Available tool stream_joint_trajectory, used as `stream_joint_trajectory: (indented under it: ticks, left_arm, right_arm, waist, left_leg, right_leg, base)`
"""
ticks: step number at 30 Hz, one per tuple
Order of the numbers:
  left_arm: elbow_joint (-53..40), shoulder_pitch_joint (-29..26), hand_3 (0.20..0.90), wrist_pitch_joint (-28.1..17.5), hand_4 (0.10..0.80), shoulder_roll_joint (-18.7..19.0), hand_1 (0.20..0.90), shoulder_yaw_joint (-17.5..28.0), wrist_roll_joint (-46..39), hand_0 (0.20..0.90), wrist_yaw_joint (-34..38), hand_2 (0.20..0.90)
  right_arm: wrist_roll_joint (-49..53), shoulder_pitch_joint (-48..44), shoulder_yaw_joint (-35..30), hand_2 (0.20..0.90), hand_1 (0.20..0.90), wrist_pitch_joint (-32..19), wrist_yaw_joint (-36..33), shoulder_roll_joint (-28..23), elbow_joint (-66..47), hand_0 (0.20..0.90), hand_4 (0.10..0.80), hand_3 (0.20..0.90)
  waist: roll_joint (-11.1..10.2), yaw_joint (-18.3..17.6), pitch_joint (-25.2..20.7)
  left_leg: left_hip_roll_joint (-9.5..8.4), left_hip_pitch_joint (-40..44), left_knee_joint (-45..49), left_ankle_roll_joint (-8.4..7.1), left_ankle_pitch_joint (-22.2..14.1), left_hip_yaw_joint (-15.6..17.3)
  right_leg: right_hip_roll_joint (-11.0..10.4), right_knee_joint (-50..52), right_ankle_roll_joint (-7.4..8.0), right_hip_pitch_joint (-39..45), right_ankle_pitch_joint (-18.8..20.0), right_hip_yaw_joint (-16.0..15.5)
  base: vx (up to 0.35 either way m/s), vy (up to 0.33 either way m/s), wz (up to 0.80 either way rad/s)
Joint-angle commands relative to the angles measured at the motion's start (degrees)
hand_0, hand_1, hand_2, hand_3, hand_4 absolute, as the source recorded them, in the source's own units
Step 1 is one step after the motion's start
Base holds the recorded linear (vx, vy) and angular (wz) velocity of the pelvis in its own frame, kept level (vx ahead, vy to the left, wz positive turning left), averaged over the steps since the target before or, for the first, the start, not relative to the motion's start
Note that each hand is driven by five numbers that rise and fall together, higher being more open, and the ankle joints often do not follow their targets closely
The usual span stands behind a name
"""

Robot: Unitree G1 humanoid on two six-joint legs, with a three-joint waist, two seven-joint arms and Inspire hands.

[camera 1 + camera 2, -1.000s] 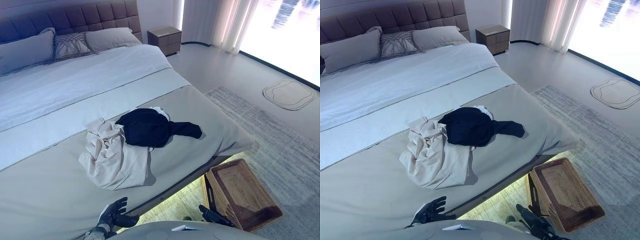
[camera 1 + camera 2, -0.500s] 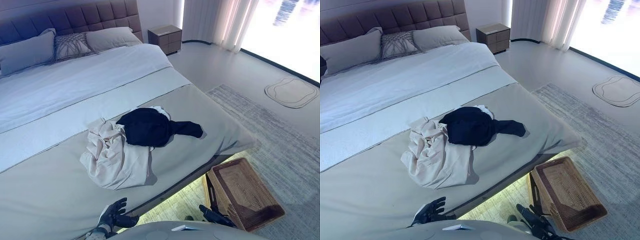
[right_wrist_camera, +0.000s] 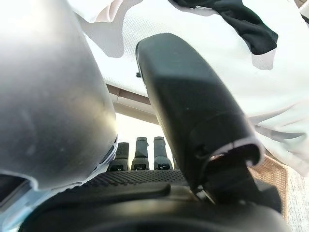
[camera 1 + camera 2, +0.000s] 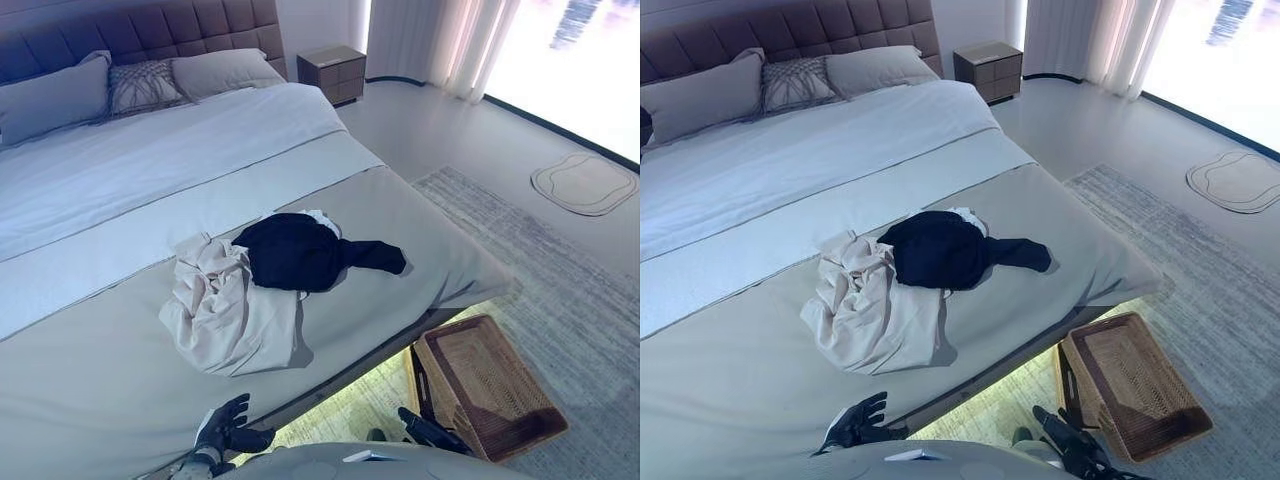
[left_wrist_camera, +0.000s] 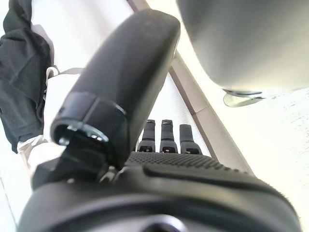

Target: Pick up the clothes from the bed and place them into the basket

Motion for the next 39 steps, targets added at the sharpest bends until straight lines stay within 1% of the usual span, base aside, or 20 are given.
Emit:
stream_joint_trajectory:
  ticks: [1,2,3,4,6,9,10,11,12,13,15,18,22,25,28,29,31,35,36,39]
  left_arm:
    - [-1.80,-4.99,0.900,-1.34,0.800,-0.33,0.900,2.02,-2.75,0.900,0.30,0.900]
    - [-2.44,-5.39,0.900,-0.79,0.800,-0.23,0.900,1.81,-3.51,0.900,0.36,0.900]
    - [-2.59,-5.48,0.900,-0.68,0.800,-0.12,0.900,1.77,-3.67,0.900,0.34,0.900]
    - [-4.03,-5.99,0.900,0.28,0.800,0.59,0.900,1.29,-4.64,0.900,0.51,0.900]
    - [-5.28,-6.16,0.900,1.25,0.800,1.08,0.900,0.81,-4.39,0.900,1.29,0.900]
    - [-8.56,-4.69,0.900,3.19,0.800,2.43,0.900,-1.05,-2.99,0.900,2.49,0.900]
    - [-8.59,-4.66,0.900,3.21,0.800,2.42,0.900,-1.05,-2.99,0.900,2.50,0.900]
    - [-9.83,-3.70,0.900,3.38,0.800,2.88,0.900,-1.95,-3.37,0.900,2.65,0.900]
    - [-10.00,-3.61,0.900,3.35,0.800,2.99,0.900,-2.14,-3.40,0.900,2.67,0.900]
    - [-10.57,-3.28,0.900,2.83,0.800,3.75,0.900,-2.87,-3.04,0.900,2.82,0.900]
    - [-10.90,-3.22,0.900,2.50,0.800,4.27,0.900,-3.23,-2.83,0.900,2.93,0.900]
    - [-10.97,-4.43,0.900,1.85,0.800,5.67,0.900,-3.68,-3.57,0.900,2.80,0.900]
    - [-11.50,-6.63,0.900,0.71,0.800,6.48,0.900,-3.95,-6.91,0.900,1.65,0.900]
    - [-13.52,-7.42,0.900,-2.44,0.800,6.75,0.900,-4.34,-9.93,0.900,0.47,0.900]
    - [-15.27,-6.87,0.900,-4.56,0.800,7.00,0.900,-4.67,-8.21,0.900,0.33,0.900]
    - [-16.29,-6.52,0.900,-5.48,0.800,7.89,0.900,-6.19,-3.81,0.900,0.90,0.900]
    - [-16.83,-6.44,0.900,-6.23,0.800,8.83,0.900,-7.52,-2.48,0.900,1.44,0.900]
    - [-19.49,-6.88,0.900,-9.19,0.800,10.28,0.900,-7.98,-5.73,0.900,4.16,0.900]
    - [-21.60,-6.71,0.900,-9.97,0.800,10.91,0.900,-7.69,-6.63,0.900,4.98,0.900]
    - [-25.61,-6.53,0.900,-10.28,0.800,12.27,0.900,-6.87,-9.47,0.900,4.90,0.900]
  right_arm:
    - [-2.10,-6.60,0.87,0.900,0.900,-7.39,-2.00,-1.54,-2.13,0.900,0.800,0.900]
    - [-6.53,-7.94,1.70,0.900,0.900,-9.91,-4.06,-2.38,-4.15,0.900,0.800,0.900]
    - [-6.49,-8.11,2.01,0.900,0.900,-9.87,-4.63,-2.56,-4.55,0.900,0.800,0.900]
    - [-12.70,-9.13,3.63,0.900,0.900,-13.49,-7.35,-3.79,-7.38,0.900,0.800,0.900]
    - [-17.45,-10.11,5.27,0.900,0.900,-16.48,-10.72,-4.72,-10.50,0.900,0.800,0.900]
    - [-29.71,-13.86,9.51,0.900,0.900,-18.91,-22.16,-9.38,-24.55,0.900,0.800,0.900]
    - [-29.82,-13.80,9.51,0.900,0.900,-18.83,-22.27,-9.36,-24.67,0.900,0.800,0.900]
    - [-36.11,-16.08,11.01,0.900,0.900,-18.34,-27.34,-13.60,-32.15,0.900,0.800,0.900]
    - [-36.91,-16.69,11.17,0.900,0.900,-17.92,-28.16,-14.42,-33.36,0.900,0.800,0.900]
    - [-42.43,-20.43,11.96,0.900,0.900,-16.65,-33.13,-18.78,-38.45,0.900,0.800,0.900]
    - [-46.29,-23.35,12.07,0.900,0.900,-15.39,-35.84,-21.39,-40.86,0.900,0.800,0.900]
    - [-51.90,-33.02,12.55,0.900,0.900,-11.45,-41.47,-27.60,-44.60,0.900,0.800,0.900]
    - [-53.88,-43.58,13.73,0.900,0.900,-9.31,-43.87,-32.84,-45.34,0.900,0.800,0.900]
    - [-57.23,-51.35,15.34,0.900,0.900,-8.21,-44.93,-37.62,-44.46,0.900,0.800,0.900]
    - [-62.01,-54.14,17.52,0.900,0.900,-7.54,-44.76,-40.30,-44.74,0.900,0.800,0.900]
    - [-64.92,-56.33,19.79,0.900,0.900,-6.51,-44.80,-41.89,-44.81,0.900,0.800,0.900]
    - [-66.99,-59.14,22.99,0.900,0.900,-3.81,-43.63,-43.26,-44.80,0.900,0.800,0.900]
    - [-68.34,-66.24,30.14,0.900,0.900,0.18,-39.57,-45.08,-42.06,0.900,0.800,0.900]
    - [-68.54,-68.17,31.86,0.900,0.900,1.12,-38.63,-45.11,-40.79,0.900,0.800,0.900]
    - [-69.31,-71.55,34.57,0.900,0.900,3.28,-37.48,-45.48,-39.10,0.900,0.800,0.900]
  waist:
    - [-0.75,1.27,4.72]
    - [-0.32,1.57,4.98]
    - [-0.30,1.59,4.97]
    - [-0.03,1.82,4.82]
    - [-0.11,2.21,4.70]
    - [-0.91,3.42,4.61]
    - [-0.89,3.41,4.61]
    - [-1.19,3.85,4.96]
    - [-1.24,3.94,4.83]
    - [-1.56,4.43,5.24]
    - [-1.71,4.75,5.21]
    - [-2.01,6.04,6.46]
    - [-1.73,7.50,8.79]
    - [-1.15,9.34,11.66]
    - [-0.87,10.46,13.34]
    - [-0.67,11.16,14.38]
    - [-0.30,11.62,15.30]
    - [0.97,12.29,16.97]
    - [1.16,12.77,17.56]
    - [1.75,13.69,18.51]
  left_leg:
    - [-2.16,-4.46,5.21,-0.38,-1.45,-0.53]
    - [-2.27,-4.36,4.31,0.09,-1.15,-1.03]
    - [-2.22,-4.14,4.08,0.17,-1.18,-1.02]
    - [-1.99,-2.73,2.56,0.53,-1.31,-1.11]
    - [-2.02,-1.71,1.72,0.65,-1.49,-1.55]
    - [-1.97,-1.19,1.71,0.83,-2.42,-2.07]
    - [-1.97,-1.18,1.74,0.83,-2.45,-2.08]
    - [-1.96,-1.29,1.88,0.77,-2.61,-2.12]
    - [-1.97,-1.62,1.89,0.77,-2.51,-2.18]
    - [-2.02,-2.04,2.15,0.73,-2.72,-2.37]
    - [-2.02,-2.82,2.33,0.71,-2.62,-2.52]
    - [-1.95,-5.45,3.72,0.48,-2.56,-3.31]
    - [-2.23,-10.06,6.19,0.15,-2.32,-4.82]
    - [-2.63,-15.71,10.79,-0.12,-2.32,-6.66]
    - [-3.12,-19.19,15.33,0.00,-3.47,-7.41]
    - [-3.43,-21.20,17.96,0.15,-4.02,-7.98]
    - [-3.65,-23.26,20.67,0.22,-4.57,-8.47]
    - [-4.73,-27.03,25.70,0.96,-6.19,-8.27]
    - [-5.22,-28.19,28.71,0.94,-8.61,-8.19]
    - [-5.84,-31.24,32.79,1.46,-9.79,-8.04]
  right_leg:
    - [0.31,7.73,-0.53,2.96,-7.66,-0.72]
    - [-0.09,8.88,-0.66,2.40,-8.29,-1.53]
    - [-0.16,9.11,-0.62,2.30,-8.42,-1.66]
    - [-0.63,10.29,-0.46,1.67,-8.91,-2.81]
    - [-0.97,10.60,-0.11,1.50,-8.83,-3.33]
    - [-1.26,11.06,-0.21,1.17,-9.17,-3.97]
    - [-1.26,11.09,-0.21,1.18,-9.19,-3.98]
    - [-1.25,11.29,-0.38,1.12,-9.51,-4.12]
    - [-1.20,11.18,-0.44,0.88,-9.37,-4.15]
    - [-1.09,11.60,-0.68,0.51,-9.79,-4.20]
    - [-0.96,11.81,-0.83,-0.21,-9.77,-4.34]
    - [-0.81,13.95,-1.41,-2.61,-10.72,-5.13]
    - [-0.87,17.37,-2.22,-6.59,-12.02,-6.26]
    - [-1.66,22.02,-3.37,-11.13,-12.92,-7.74]
    - [-2.85,26.38,-4.32,-14.01,-14.14,-8.74]
    - [-3.37,28.86,-4.93,-15.55,-14.67,-9.14]
    - [-3.86,31.58,-5.51,-17.17,-15.42,-9.34]
    - [-5.09,37.95,-7.06,-20.82,-17.82,-9.76]
    - [-5.79,41.74,-6.93,-22.20,-20.29,-9.09]
    - [-6.91,46.54,-7.55,-25.03,-21.64,-9.32]
  base:
    - [-0.057,0.186,0.11]
    - [-0.041,0.130,0.05]
    - [-0.006,0.113,0.03]
    - [0.017,0.031,0.06]
    - [0.029,-0.015,0.09]
    - [0.038,-0.056,0.10]
    - [0.039,-0.033,0.15]
    - [0.018,-0.019,0.14]
    - [0.027,-0.034,0.12]
    - [0.004,-0.020,0.08]
    - [0.004,-0.031,0.13]
    - [-0.050,-0.053,0.27]
    - [-0.189,-0.026,0.24]
    - [-0.184,-0.002,0.26]
    - [-0.114,0.025,0.25]
    - [-0.063,0.028,0.20]
    - [-0.055,0.053,0.12]
    - [-0.022,0.101,0.06]
    - [0.036,0.058,0.04]
    - [-0.009,0.018,0.04]
